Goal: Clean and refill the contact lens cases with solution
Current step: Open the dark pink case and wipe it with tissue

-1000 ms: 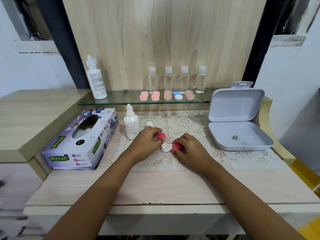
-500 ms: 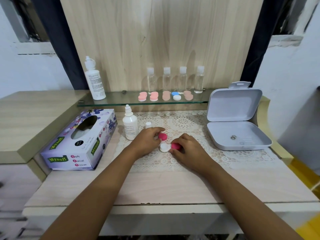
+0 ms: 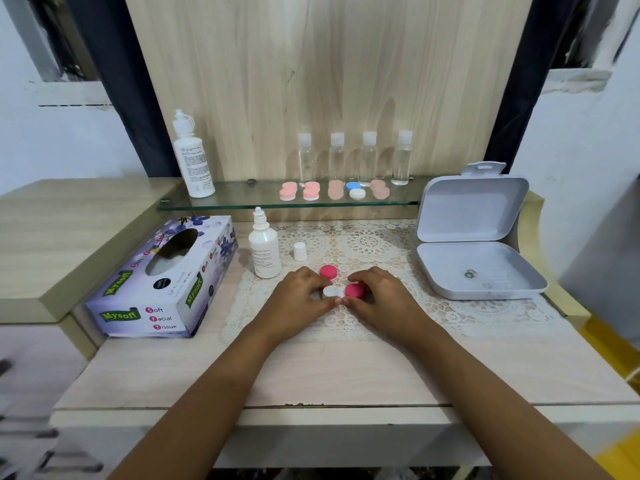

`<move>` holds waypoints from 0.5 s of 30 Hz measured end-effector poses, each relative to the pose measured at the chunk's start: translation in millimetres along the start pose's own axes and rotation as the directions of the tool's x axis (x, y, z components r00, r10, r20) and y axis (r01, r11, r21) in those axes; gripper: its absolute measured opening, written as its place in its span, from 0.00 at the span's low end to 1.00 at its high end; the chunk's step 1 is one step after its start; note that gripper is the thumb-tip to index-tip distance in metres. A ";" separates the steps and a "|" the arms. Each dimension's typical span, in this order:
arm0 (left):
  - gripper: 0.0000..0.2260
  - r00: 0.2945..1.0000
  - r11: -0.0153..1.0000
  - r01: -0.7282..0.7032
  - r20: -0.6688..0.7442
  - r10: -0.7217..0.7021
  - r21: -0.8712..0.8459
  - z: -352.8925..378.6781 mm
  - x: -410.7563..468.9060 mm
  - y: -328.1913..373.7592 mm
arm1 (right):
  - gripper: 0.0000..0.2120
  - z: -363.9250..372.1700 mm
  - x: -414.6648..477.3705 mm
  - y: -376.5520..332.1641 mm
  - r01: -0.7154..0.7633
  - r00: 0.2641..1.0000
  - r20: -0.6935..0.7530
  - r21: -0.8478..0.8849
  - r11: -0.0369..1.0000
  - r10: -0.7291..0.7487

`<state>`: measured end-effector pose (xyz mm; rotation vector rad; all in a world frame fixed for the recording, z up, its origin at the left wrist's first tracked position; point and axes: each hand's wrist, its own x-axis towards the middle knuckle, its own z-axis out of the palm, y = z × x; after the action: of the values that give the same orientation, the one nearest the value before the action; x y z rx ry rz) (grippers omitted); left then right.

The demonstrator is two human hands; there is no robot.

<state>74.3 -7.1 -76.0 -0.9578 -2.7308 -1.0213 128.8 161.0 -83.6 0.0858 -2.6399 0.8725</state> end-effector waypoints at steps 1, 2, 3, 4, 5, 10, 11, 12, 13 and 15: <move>0.15 1.000 1.000 -0.017 -0.010 0.017 0.009 1.4 -0.3 -0.3 | 0.17 -0.2 0.2 0.1 -0.007 1.000 -0.001 0.010 1.000 0.007; 0.14 0.999 0.999 -0.032 -0.017 0.032 0.011 2.4 -0.4 -0.5 | 0.17 -0.3 0.4 0.4 -0.015 1.000 -0.003 0.021 1.000 0.015; 0.13 0.999 0.999 -0.042 -0.023 0.042 0.007 2.7 -1.2 -0.6 | 0.16 -0.1 0.2 0.7 -0.022 1.000 -0.009 0.031 0.999 0.022; 0.13 0.998 0.999 -0.048 -0.030 0.048 -0.001 2.5 -1.4 -0.8 | 0.16 0.1 0.5 0.5 -0.031 0.999 -0.019 0.042 0.999 0.032; 0.13 0.998 0.999 -0.051 -0.036 0.050 -0.010 2.3 -1.6 -1.2 | 0.15 -0.1 0.2 0.4 -0.041 0.999 -0.028 0.052 0.998 0.043; 0.15 0.997 0.998 -0.062 -0.049 0.061 -0.016 2.4 -1.1 -2.6 | 0.13 -1.5 -1.7 -1.8 -0.040 0.998 -0.047 0.055 0.998 0.043; 0.15 0.996 0.998 -0.070 -0.054 0.069 -0.008 2.9 -0.8 -2.9 | 0.12 -1.7 -2.0 -1.9 -0.032 0.998 -0.047 0.051 0.998 0.034; 0.15 0.996 0.997 -0.073 -0.059 0.073 -0.006 3.6 -0.5 -3.2 | 0.11 -2.1 -2.3 -1.7 -0.022 0.999 -0.047 0.046 0.999 0.024; 0.15 0.995 0.997 -0.074 -0.066 0.073 -0.010 4.0 -0.5 -3.5 | 0.10 -2.4 -2.3 -1.8 -0.012 0.999 -0.046 0.043 0.999 0.014; 0.14 0.995 0.997 -0.068 -0.074 0.066 -0.024 4.9 -0.3 -4.1 | 0.09 -3.6 -2.0 -2.2 0.008 0.999 -0.043 0.048 0.999 -0.006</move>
<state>72.8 -6.7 -82.3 -0.9887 -2.6138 -1.0615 132.2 161.3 -80.4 0.0874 -2.5780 0.9252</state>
